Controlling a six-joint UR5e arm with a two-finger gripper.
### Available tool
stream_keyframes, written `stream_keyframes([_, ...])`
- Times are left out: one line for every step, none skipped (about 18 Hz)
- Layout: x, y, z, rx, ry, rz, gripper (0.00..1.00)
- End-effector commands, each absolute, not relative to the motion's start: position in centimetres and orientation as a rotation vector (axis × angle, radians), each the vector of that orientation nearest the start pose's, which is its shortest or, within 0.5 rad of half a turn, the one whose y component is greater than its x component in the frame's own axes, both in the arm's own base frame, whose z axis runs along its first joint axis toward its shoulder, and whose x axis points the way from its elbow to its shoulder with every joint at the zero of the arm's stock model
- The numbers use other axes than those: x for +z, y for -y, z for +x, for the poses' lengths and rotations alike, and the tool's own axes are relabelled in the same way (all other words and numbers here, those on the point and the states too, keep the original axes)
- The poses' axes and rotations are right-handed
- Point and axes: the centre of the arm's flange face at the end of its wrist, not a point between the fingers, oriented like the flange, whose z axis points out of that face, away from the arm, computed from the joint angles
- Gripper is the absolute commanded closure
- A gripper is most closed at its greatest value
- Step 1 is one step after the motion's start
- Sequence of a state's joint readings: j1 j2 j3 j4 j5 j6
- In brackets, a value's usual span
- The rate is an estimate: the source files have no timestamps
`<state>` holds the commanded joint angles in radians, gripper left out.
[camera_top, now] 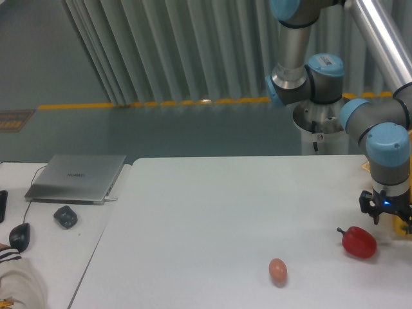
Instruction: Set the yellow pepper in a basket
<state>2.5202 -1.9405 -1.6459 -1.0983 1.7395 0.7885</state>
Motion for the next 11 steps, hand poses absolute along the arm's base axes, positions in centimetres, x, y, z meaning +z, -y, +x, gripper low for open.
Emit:
stream_keyframes([29.7,-44.6,-43.1,0.215,0.277,-3.23,0.0])
stream_keyframes([29.9,-44.4,-43.4,0.219,0.285,-3.229,0.0])
stream_keyframes([29.9,-44.2,-43.6,0.221,0.293,-3.229,0.0])
stream_keyframes([29.9,-43.8,-43.8,0.23,0.299,-3.238,0.0])
stream_keyframes([29.8,-43.7,-43.9,0.243,0.3,-3.248,0.0])
stream_keyframes([29.7,-43.6,-44.0,0.246,0.305,-3.252,0.0])
stream_keyframes([29.6,-43.6,-44.0,0.246,0.305,-3.255,0.0])
stream_keyframes([29.6,-43.5,-44.2,0.248,0.31,-3.255,0.0])
stream_keyframes([29.3,-43.2,-44.4,0.239,0.317,-3.26,0.0])
stream_keyframes([29.1,-43.0,-44.4,0.237,0.32,-3.263,0.0])
stream_keyframes([29.0,-42.9,-44.5,0.235,0.322,-3.264,0.0])
